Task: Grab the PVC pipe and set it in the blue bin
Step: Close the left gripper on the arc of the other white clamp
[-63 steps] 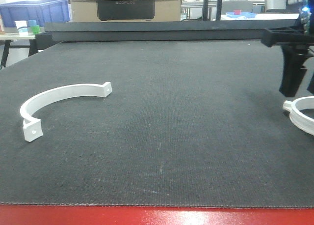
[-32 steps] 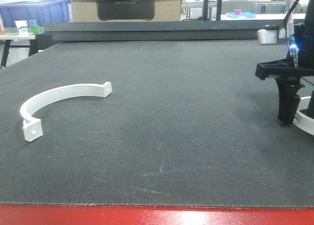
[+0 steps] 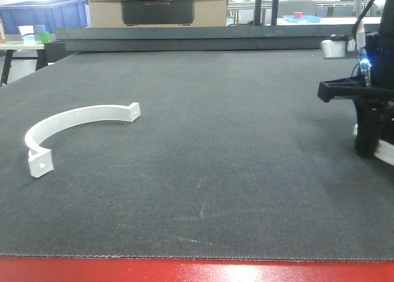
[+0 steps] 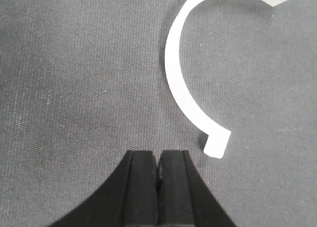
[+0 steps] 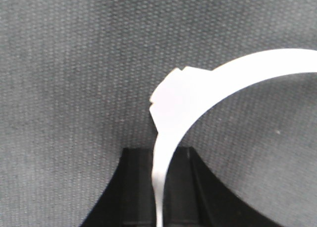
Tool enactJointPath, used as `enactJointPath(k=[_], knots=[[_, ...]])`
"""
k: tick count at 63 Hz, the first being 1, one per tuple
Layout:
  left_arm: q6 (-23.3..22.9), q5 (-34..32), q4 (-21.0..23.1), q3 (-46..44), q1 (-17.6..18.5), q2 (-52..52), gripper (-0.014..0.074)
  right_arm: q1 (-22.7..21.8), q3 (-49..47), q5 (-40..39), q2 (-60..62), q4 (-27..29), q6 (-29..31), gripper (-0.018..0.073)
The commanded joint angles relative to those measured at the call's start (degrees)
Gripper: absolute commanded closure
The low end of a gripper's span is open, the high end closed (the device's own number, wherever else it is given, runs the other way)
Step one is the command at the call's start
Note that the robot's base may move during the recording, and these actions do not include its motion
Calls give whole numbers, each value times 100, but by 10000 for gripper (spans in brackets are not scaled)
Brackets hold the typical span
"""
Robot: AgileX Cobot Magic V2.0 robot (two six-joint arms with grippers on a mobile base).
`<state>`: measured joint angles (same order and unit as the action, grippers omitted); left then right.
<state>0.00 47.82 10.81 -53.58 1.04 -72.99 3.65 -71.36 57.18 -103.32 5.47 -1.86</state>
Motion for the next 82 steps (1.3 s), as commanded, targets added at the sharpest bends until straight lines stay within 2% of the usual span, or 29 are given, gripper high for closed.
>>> enactJointPath(k=[1,18,21,28,33,40,50,57,64,72,75,82], knots=[[41,144,20,-154,3,6,708,8,1,-70,387,-224,-236,712],[155,221,-13,-750,20,-19,708,366,1,-199,1265,-1602,-1723,712],[155,259,-131,-855,124,-72,708,423,1,-294,1307,-1539,-1723,712],[155,593,-736,-1247,536,-402,708,436,1,-243,1307,-1128,-1711,712],[0,843,-1081,-1618,798,-846,708,436,1,-194,1307,-967,-1711,712],[-375,989,-1081,-2158,822,-1527,708,436,1,-24,1307,-873,-1711,712],[-373,1524,-1081,-2928,822,-2511,708,436,1,190,1307,-862,-1675,712],[-373,1487,-1081,-3241,822,-3056,705,436,1,195,1307,-862,-1675,713],[-313,1315,-1081,-3349,822,-3414,605,436,1,184,1307,-851,-1675,713],[-313,1400,-1158,-3353,822,-3612,359,436,1,149,1307,-851,-1675,713],[-313,1419,-1158,-3353,822,-3668,295,436,1,128,1307,-851,-1675,713],[-313,1417,-1121,-3342,822,-3795,282,436,1,25,1307,-851,-1675,713]])
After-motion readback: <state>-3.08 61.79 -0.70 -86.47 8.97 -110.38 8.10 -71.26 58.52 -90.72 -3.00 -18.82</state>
